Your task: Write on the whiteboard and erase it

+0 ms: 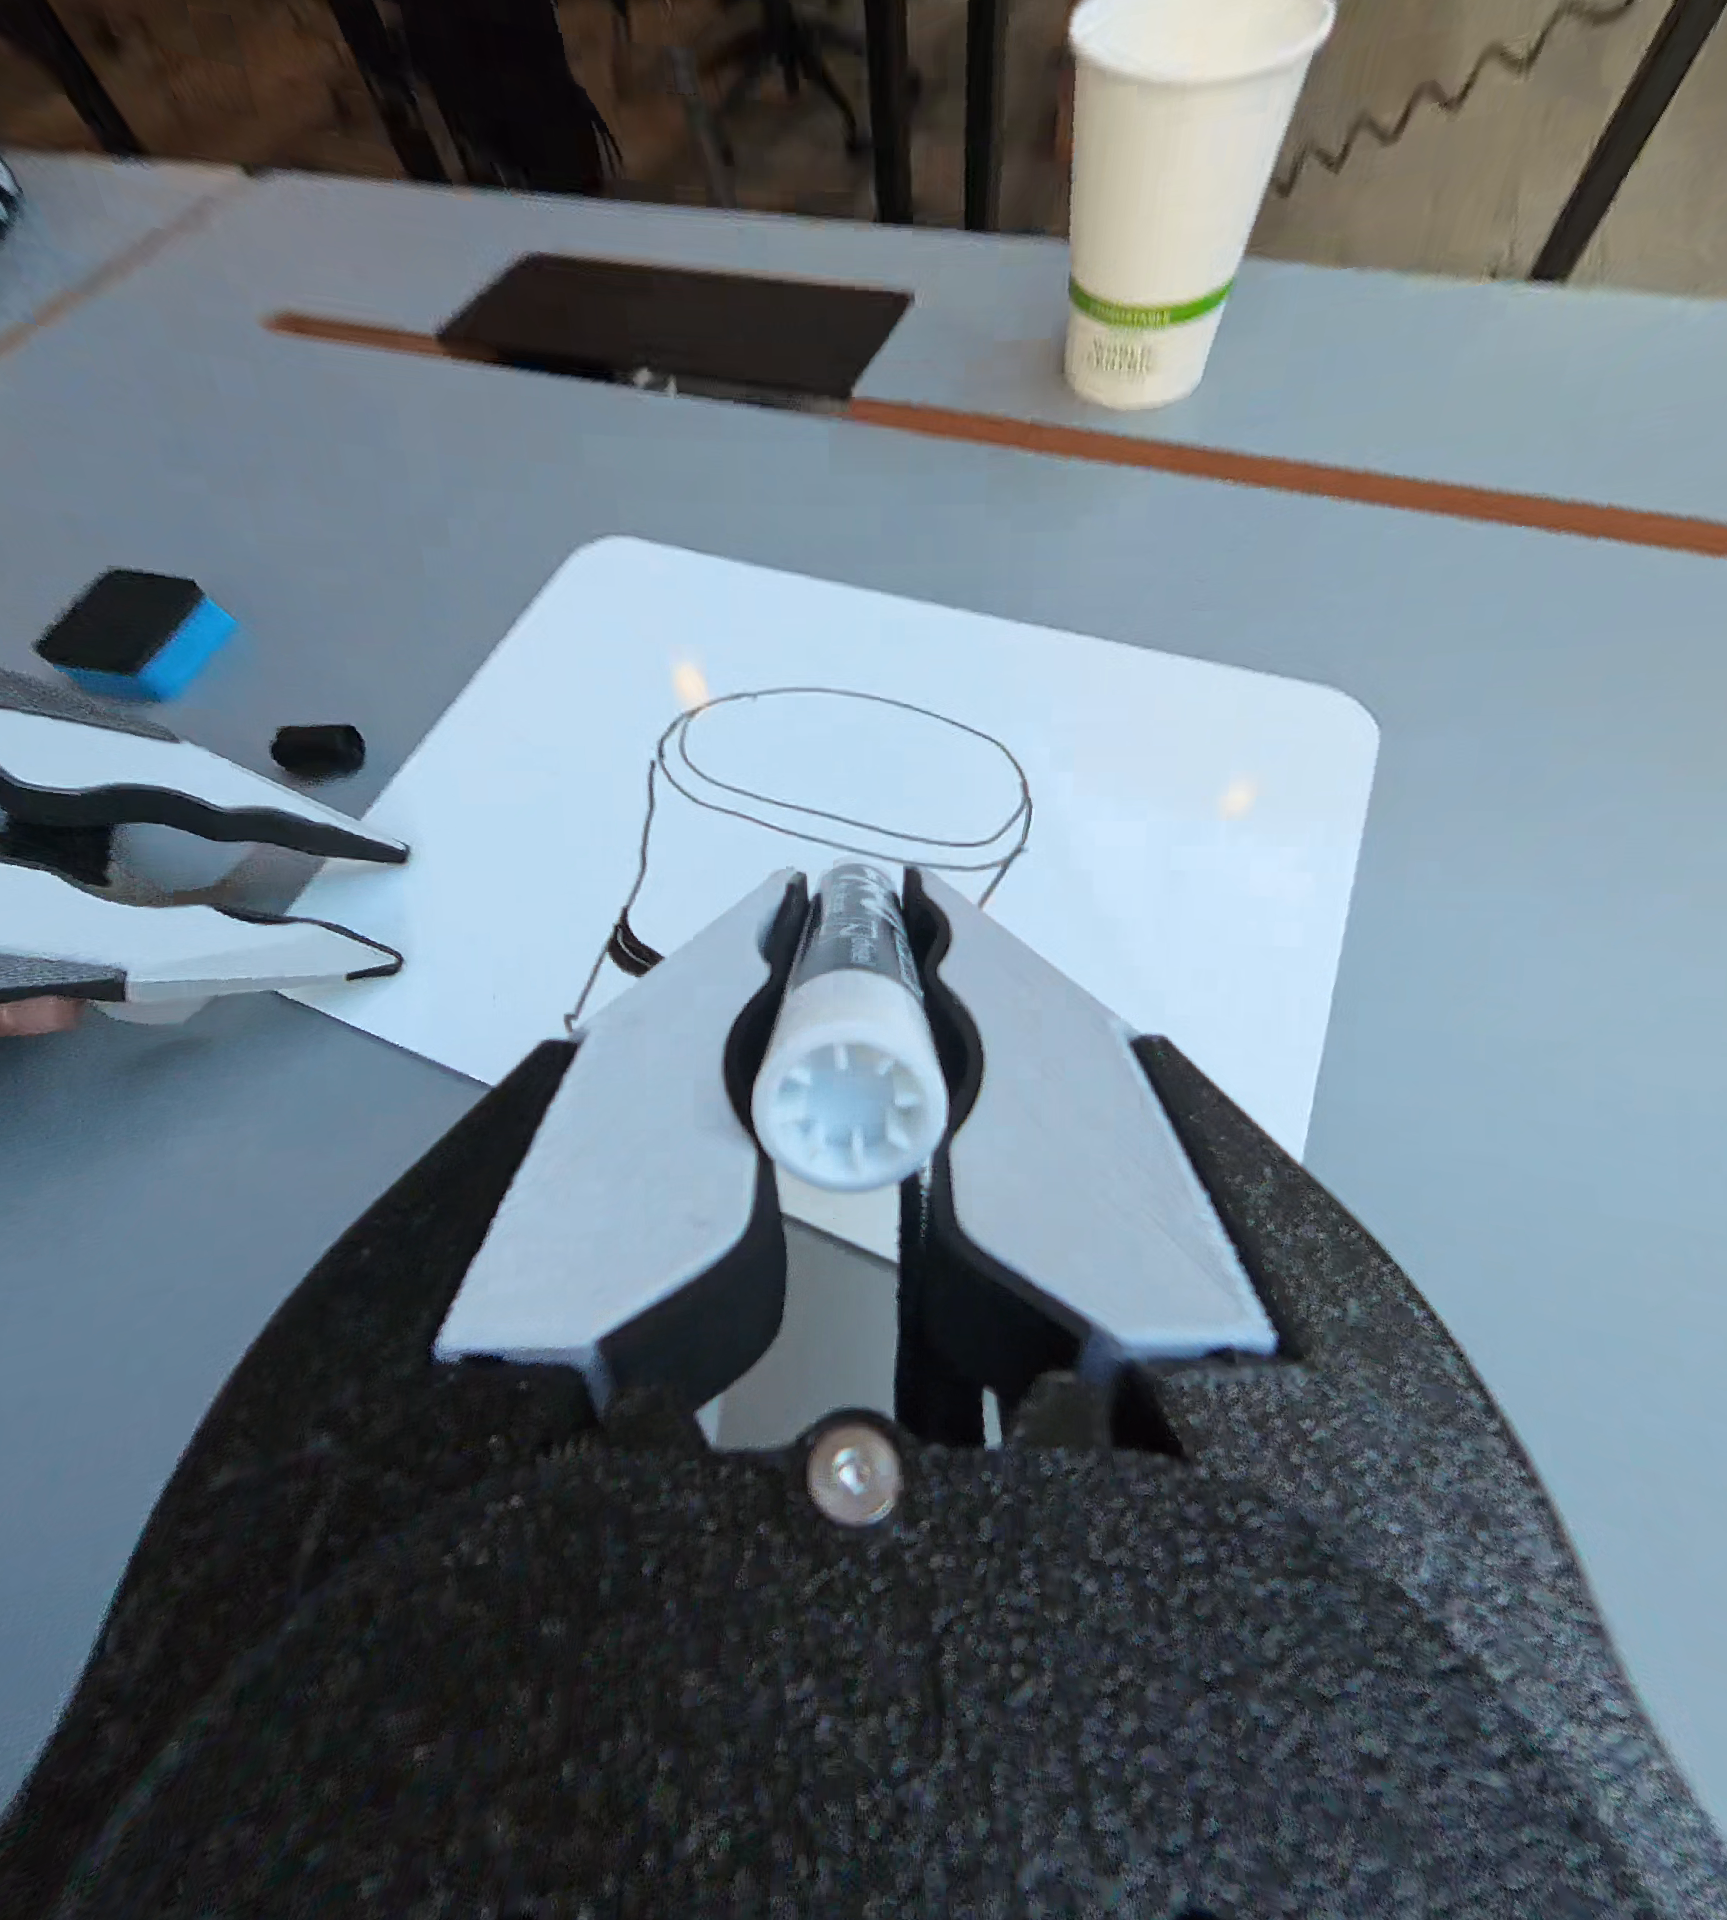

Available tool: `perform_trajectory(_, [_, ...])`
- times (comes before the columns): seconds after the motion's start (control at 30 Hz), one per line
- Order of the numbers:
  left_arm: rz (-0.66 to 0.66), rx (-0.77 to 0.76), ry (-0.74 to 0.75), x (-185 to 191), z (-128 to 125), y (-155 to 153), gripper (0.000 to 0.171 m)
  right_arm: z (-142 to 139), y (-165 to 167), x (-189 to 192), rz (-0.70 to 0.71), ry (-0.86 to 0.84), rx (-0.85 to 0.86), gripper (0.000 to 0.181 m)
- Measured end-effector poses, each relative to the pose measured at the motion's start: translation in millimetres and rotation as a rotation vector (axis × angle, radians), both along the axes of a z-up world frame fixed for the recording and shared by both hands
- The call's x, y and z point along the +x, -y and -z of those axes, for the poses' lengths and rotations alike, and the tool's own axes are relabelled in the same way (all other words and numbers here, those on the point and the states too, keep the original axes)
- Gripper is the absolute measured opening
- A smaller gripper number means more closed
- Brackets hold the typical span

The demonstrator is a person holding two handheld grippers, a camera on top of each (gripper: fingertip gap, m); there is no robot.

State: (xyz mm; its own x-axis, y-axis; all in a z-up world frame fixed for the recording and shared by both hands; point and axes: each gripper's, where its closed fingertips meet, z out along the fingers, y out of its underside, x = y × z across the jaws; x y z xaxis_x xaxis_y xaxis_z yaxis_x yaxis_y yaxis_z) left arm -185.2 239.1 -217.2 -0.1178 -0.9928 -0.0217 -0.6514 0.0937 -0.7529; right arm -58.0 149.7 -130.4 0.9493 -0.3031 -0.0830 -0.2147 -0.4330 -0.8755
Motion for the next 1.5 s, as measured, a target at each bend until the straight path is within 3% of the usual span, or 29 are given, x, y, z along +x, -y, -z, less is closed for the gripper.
perform_trajectory(0.2, [-0.064,0.023,0.126,8,-31,-5,0.037,-20,26,-14,-0.060,0.015,0.294,0.018])
perform_trajectory(0.43, [-0.214,0.094,0.367,-3,-77,-5,0.037,-30,60,-29,-0.118,0.124,0.444,0.018])
perform_trajectory(0.6, [-0.252,0.160,0.366,-9,-75,-6,0.037,-24,61,-38,-0.148,0.128,0.405,0.018])
perform_trajectory(0.77, [-0.259,0.120,0.357,-9,-72,0,0.037,-9,57,-42,-0.138,0.168,0.307,0.019])
perform_trajectory(1.5, [-0.310,0.099,0.343,-14,-68,-14,0.037,-5,56,-34,-0.109,0.077,0.317,0.018])
